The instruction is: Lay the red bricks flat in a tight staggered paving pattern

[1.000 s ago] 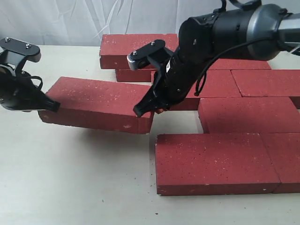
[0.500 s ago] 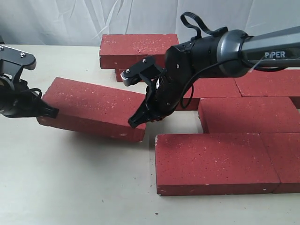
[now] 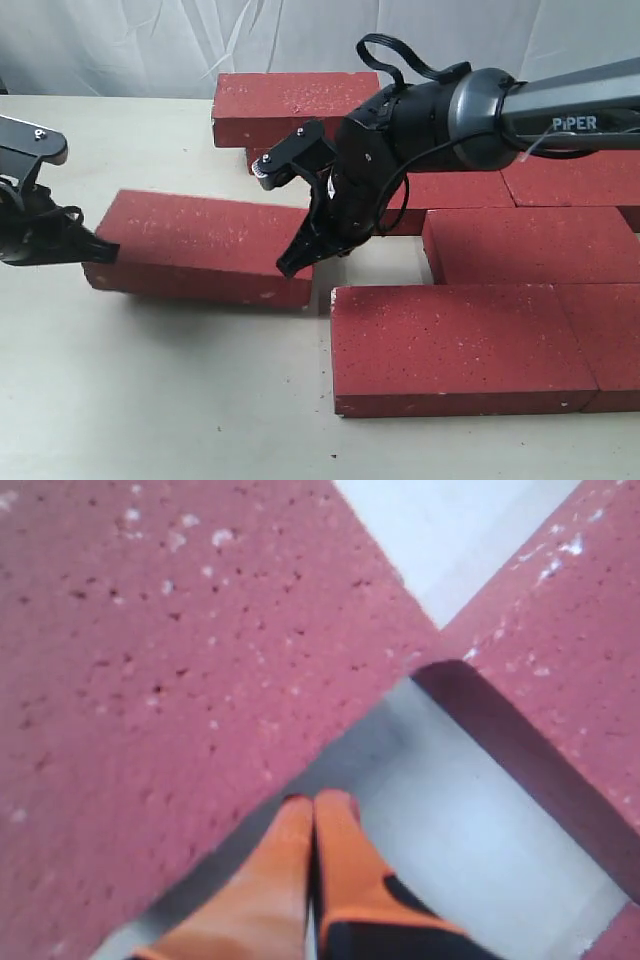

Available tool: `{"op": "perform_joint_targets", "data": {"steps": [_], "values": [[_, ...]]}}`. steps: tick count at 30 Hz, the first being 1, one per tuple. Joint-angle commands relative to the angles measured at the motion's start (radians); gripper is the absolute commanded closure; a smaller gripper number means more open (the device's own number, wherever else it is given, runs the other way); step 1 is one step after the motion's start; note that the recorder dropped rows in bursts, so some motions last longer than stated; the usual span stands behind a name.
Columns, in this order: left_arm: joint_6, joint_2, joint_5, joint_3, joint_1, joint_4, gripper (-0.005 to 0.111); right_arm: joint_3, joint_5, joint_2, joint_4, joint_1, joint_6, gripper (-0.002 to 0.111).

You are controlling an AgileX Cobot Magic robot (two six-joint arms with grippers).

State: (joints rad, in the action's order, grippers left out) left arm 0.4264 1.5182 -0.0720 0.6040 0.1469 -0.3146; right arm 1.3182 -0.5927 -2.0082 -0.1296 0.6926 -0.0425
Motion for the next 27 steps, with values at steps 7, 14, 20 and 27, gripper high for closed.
{"op": "perform_joint_targets", "data": {"steps": [7,14,20,27], "values": [[0.003,-0.006,0.144,-0.006,-0.074,-0.178,0.107,-0.001,-0.062,0.095,-0.137,0.006,-0.003,0.109],[0.015,0.021,0.195,0.068,-0.138,-0.002,0.107,-0.192,0.102,0.276,0.237,0.006,-0.57,0.109],[0.034,0.155,-0.16,0.193,-0.236,0.002,0.107,-0.147,-0.038,0.243,0.539,0.006,-0.821,0.109],[0.048,0.218,-0.116,0.201,-0.212,-0.05,0.107,-0.101,-0.035,0.127,0.693,0.006,-0.978,0.109]]}}
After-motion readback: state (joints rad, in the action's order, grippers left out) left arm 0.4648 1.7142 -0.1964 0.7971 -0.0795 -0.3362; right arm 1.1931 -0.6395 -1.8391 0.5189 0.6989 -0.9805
